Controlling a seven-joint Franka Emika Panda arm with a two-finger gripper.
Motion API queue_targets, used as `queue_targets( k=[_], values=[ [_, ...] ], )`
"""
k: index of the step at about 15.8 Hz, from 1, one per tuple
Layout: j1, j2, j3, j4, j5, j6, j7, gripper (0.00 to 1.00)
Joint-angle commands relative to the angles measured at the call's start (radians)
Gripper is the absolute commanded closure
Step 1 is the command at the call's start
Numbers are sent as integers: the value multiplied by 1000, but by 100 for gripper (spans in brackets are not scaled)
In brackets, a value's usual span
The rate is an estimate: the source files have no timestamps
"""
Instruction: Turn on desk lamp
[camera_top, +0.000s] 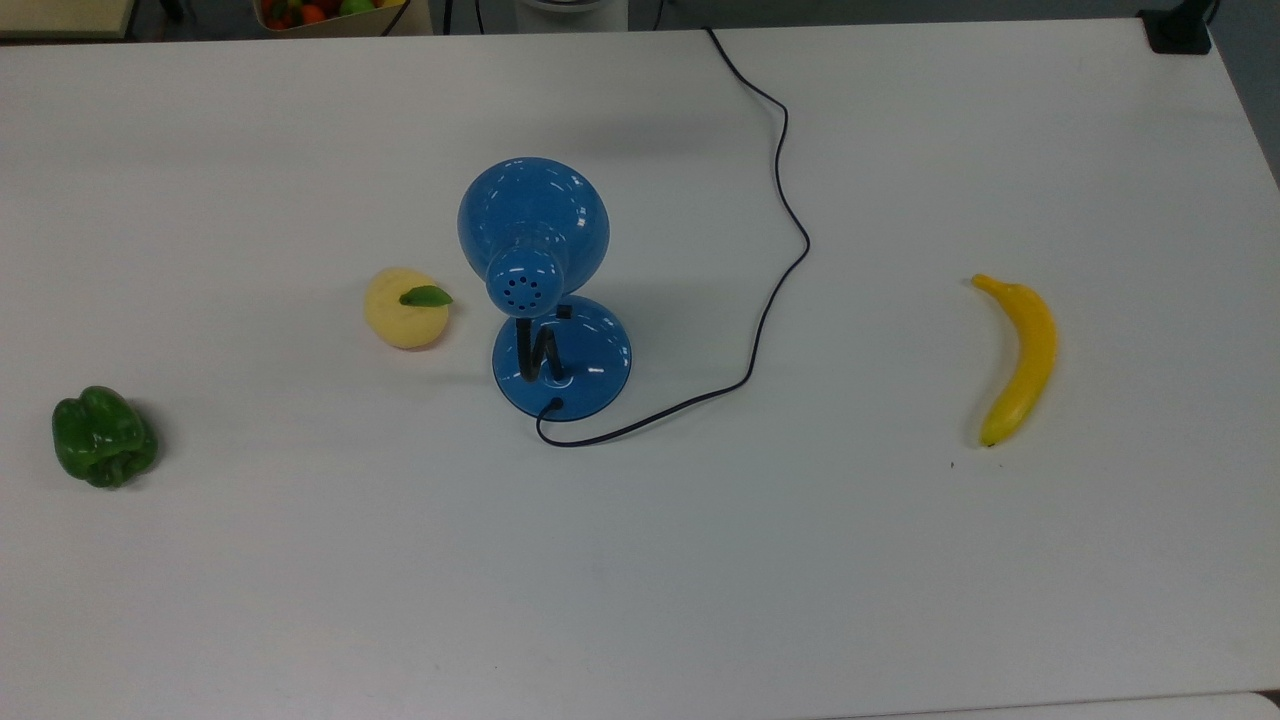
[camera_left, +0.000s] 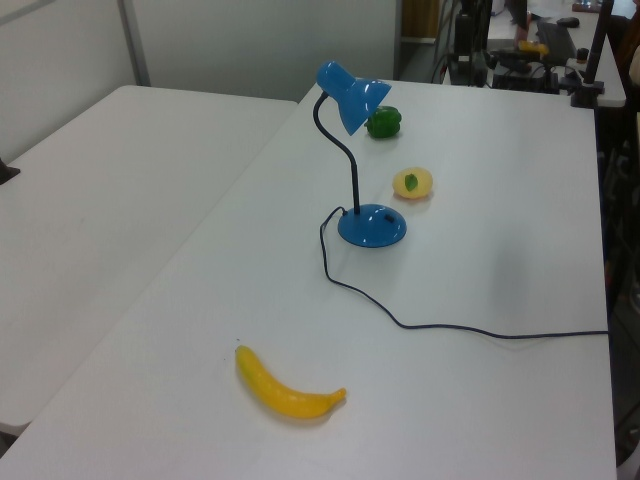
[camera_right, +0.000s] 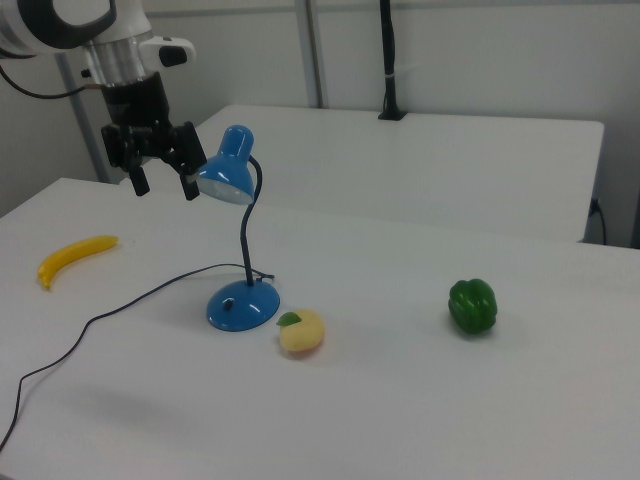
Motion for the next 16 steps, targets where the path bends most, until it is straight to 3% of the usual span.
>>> queue_targets(
  k=[1, 15, 16],
  values=[
    [-10, -13, -6, -13, 16, -15, -22, 0],
    [-10, -13, -8, -16, 16, -14, -25, 1],
    [-10, -13, -8, -16, 16, -14, -32, 11]
  ],
)
